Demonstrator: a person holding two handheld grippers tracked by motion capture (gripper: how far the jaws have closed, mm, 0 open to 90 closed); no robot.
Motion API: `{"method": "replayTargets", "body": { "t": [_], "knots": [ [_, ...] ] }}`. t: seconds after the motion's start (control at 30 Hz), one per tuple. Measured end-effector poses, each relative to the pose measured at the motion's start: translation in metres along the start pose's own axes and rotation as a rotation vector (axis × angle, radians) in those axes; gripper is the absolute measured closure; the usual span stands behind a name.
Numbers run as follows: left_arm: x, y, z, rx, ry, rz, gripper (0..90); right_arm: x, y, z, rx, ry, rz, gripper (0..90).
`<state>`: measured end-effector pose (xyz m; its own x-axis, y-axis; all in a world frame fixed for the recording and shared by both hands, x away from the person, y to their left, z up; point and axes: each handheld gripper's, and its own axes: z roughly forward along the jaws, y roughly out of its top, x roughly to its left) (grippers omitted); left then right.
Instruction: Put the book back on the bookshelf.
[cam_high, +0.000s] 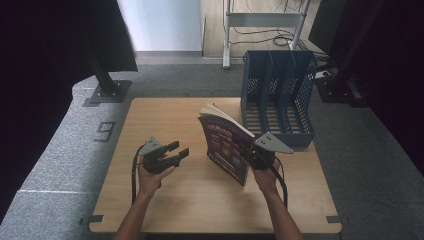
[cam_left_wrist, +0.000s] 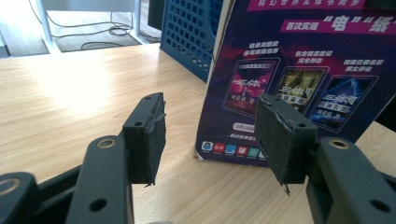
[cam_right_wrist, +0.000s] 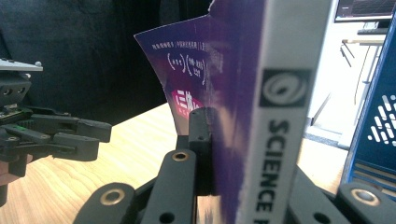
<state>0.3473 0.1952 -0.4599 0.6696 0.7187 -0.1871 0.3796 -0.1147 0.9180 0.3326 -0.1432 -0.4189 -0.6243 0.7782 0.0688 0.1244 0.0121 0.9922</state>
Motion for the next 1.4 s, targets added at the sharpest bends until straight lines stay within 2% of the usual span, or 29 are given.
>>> {"method": "replayTargets", "body": {
  "t": [0.27, 0.77, 1.0, 1.4],
  "knots": [
    [0.002, -0.003, -0.001, 0.009, 0.018, -0.002, 43.4, -0.002, 0.01, -0.006, -0.019, -0.018, -0.001, 81.8],
    [0.003, -0.008, 0.005, 0.059, 0.015, -0.01, 42.9, -0.018, 0.03, -0.028, -0.082, -0.079, 0.027, 81.7],
    [0.006, -0.008, 0.003, 0.067, 0.017, -0.019, 43.0, -0.023, 0.042, -0.035, -0.106, -0.103, 0.016, 81.8],
    [0.007, -0.009, 0.005, 0.089, 0.01, -0.023, 43.0, -0.028, 0.052, -0.033, -0.118, -0.121, 0.016, 81.7]
  ]
}}
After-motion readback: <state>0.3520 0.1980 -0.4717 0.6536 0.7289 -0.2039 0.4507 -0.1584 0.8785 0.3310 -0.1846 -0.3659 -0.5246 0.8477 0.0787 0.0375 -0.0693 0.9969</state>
